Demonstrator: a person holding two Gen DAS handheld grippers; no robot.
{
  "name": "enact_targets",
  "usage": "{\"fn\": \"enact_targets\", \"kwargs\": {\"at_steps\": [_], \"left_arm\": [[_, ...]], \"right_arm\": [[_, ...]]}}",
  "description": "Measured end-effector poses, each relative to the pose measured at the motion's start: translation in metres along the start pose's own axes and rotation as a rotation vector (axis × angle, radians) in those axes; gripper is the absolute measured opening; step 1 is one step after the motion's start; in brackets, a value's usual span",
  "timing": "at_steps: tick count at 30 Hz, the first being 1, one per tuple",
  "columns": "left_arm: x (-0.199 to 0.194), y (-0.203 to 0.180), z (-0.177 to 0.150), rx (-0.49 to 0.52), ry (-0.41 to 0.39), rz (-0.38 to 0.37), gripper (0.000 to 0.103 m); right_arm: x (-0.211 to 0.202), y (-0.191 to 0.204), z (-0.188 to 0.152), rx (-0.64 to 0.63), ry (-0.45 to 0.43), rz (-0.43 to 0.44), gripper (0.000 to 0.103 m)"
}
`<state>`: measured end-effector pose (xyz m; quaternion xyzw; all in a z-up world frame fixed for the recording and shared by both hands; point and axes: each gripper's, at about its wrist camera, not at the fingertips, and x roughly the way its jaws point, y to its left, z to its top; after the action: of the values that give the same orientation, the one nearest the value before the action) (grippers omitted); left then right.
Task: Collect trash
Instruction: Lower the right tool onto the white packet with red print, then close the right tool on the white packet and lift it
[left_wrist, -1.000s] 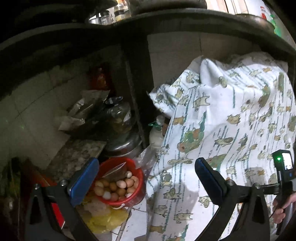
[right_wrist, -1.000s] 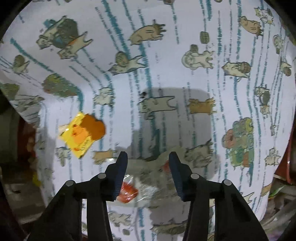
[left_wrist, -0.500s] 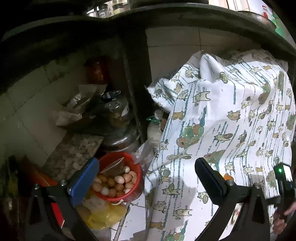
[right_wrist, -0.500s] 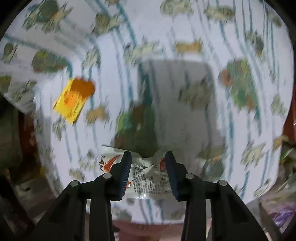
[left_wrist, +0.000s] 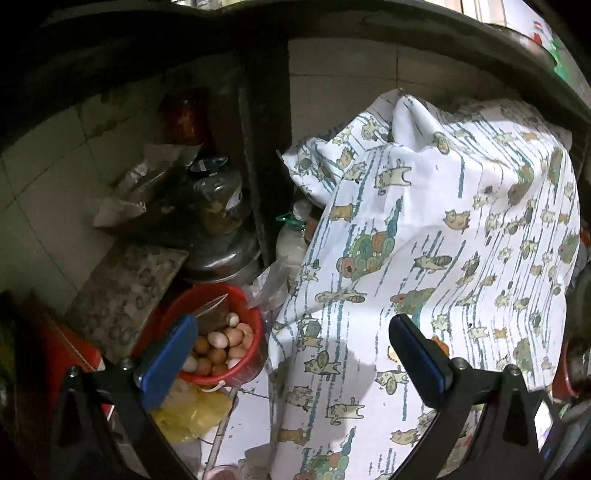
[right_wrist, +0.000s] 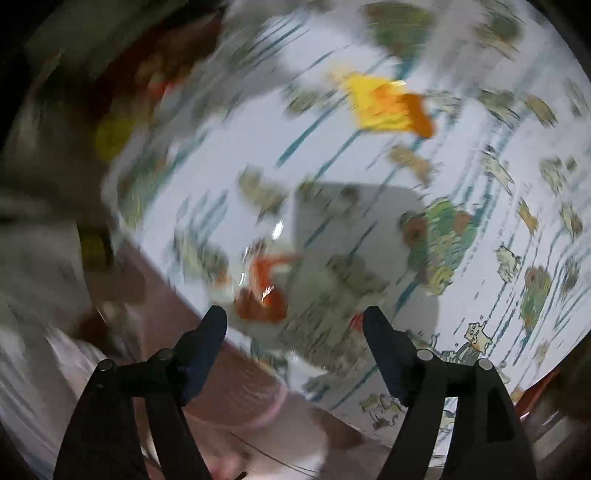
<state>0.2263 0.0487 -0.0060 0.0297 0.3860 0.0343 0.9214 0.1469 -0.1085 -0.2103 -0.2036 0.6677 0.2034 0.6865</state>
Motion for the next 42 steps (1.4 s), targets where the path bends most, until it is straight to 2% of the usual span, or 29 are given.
{"fn": "enact_targets", "kwargs": {"at_steps": [2,5,10,14,17,18,19,20,22,24,25,26,27,28,29,33,37,39,42], "left_arm": [[-0.001,-0.002,0.0,0.011,-0.004,0.002,0.103],[-0.003,-0.002,0.0,0.009,-0.009,0.007,0.103],[0.002,-0.003,0.0,-0.002,0.006,0.004,0.103],[0.005,-0.009,-0.001,0.027,0.006,0.024,0.103],[0.007,-0.01,-0.002,0.028,0.014,0.021,0.103],[0.008,-0.01,-0.002,0.03,0.016,0.021,0.103],[0.009,-0.011,-0.003,0.033,0.017,0.022,0.103],[0.009,-0.012,-0.003,0.035,0.018,0.024,0.103],[0.011,-0.014,-0.003,0.043,0.023,0.025,0.103],[0.012,-0.016,-0.003,0.05,0.024,0.029,0.103],[0.012,-0.017,-0.003,0.054,0.022,0.032,0.103],[0.012,-0.019,-0.003,0.058,0.02,0.035,0.103],[0.011,-0.02,-0.003,0.061,0.018,0.035,0.103],[0.011,-0.021,-0.003,0.062,0.018,0.033,0.103],[0.011,-0.021,-0.003,0.062,0.018,0.035,0.103],[0.017,-0.022,-0.005,0.085,0.024,0.094,0.103],[0.022,-0.016,-0.005,0.08,0.037,0.104,0.103],[0.023,-0.012,-0.005,0.07,0.042,0.104,0.103],[0.023,-0.008,-0.005,0.06,0.052,0.103,0.103]], "right_arm": [[0.01,0.016,-0.005,-0.083,0.027,-0.073,0.078],[0.021,0.023,-0.006,-0.114,0.053,-0.091,0.078],[0.022,0.004,0.017,0.025,0.035,-0.054,0.078],[0.011,-0.034,0.034,0.194,0.01,0.028,0.076],[0.004,-0.063,0.044,0.349,-0.003,0.082,0.063],[0.002,-0.074,0.045,0.416,-0.01,0.115,0.054],[0.0,-0.087,0.045,0.493,-0.021,0.165,0.041],[-0.001,-0.1,0.044,0.571,-0.031,0.223,0.036],[-0.002,-0.118,0.041,0.659,-0.046,0.287,0.027],[-0.01,-0.125,0.045,0.653,-0.083,0.261,0.027],[-0.015,-0.124,0.046,0.611,-0.105,0.214,0.028],[-0.023,-0.12,0.051,0.538,-0.145,0.132,0.03],[-0.028,-0.107,0.052,0.484,-0.182,0.065,0.038],[-0.028,-0.102,0.054,0.45,-0.206,0.023,0.049],[-0.03,-0.101,0.058,0.424,-0.223,0.005,0.053],[-0.018,-0.101,0.067,0.456,-0.175,0.043,0.055],[0.01,-0.088,0.066,0.476,-0.142,0.071,0.057],[0.019,-0.095,0.066,0.512,-0.125,0.123,0.064],[0.02,-0.105,0.062,0.57,-0.12,0.198,0.065]]}}
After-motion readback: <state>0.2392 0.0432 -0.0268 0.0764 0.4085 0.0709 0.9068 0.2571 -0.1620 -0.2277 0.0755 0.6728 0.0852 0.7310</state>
